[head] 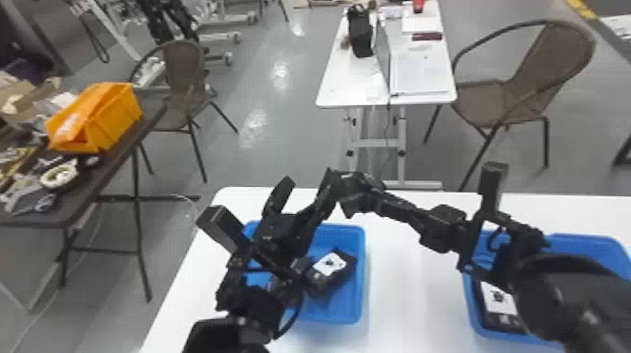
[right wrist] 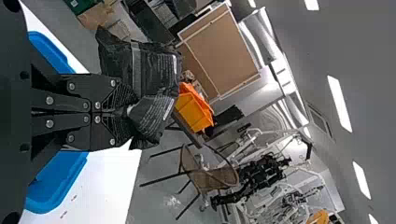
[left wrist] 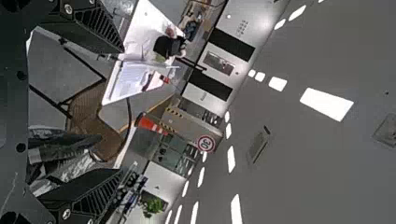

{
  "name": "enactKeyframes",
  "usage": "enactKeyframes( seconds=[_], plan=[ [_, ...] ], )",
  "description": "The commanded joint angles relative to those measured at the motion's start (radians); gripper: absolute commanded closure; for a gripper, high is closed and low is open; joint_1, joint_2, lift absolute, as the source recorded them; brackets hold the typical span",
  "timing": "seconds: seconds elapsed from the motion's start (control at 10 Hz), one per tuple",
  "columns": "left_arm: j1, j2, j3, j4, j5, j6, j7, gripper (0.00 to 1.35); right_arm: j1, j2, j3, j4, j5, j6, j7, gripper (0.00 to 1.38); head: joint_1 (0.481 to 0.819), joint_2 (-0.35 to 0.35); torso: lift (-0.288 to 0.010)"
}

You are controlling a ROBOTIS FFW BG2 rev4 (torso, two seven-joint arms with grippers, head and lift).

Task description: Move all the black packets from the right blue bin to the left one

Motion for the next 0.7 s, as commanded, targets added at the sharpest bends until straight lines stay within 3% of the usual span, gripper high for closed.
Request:
enactKeyframes(
  seconds=[0.0,0.5,0.6],
  plan=[
    [-0.009,0.019,-0.022,-0.014,0.038,0.055,-0.002,0.12,-0.007,0.000,0.010,0.002,-0.003,0.000,0.000,1.28,0.695,0.203,0.000],
    [-0.028,0.034,-0.042,-0.014,0.001,0.194,-0.011,0.13,-0.033,0.006,0.066,0.021,-0.037,-0.002,0.000,1.28,0.695,0.185,0.000],
    [-0.035,0.033,-0.025,-0.043,-0.018,0.322,-0.011,0.46,-0.032,0.004,0.067,0.022,-0.040,-0.002,0.000,1.28,0.695,0.183,0.000]
  ],
)
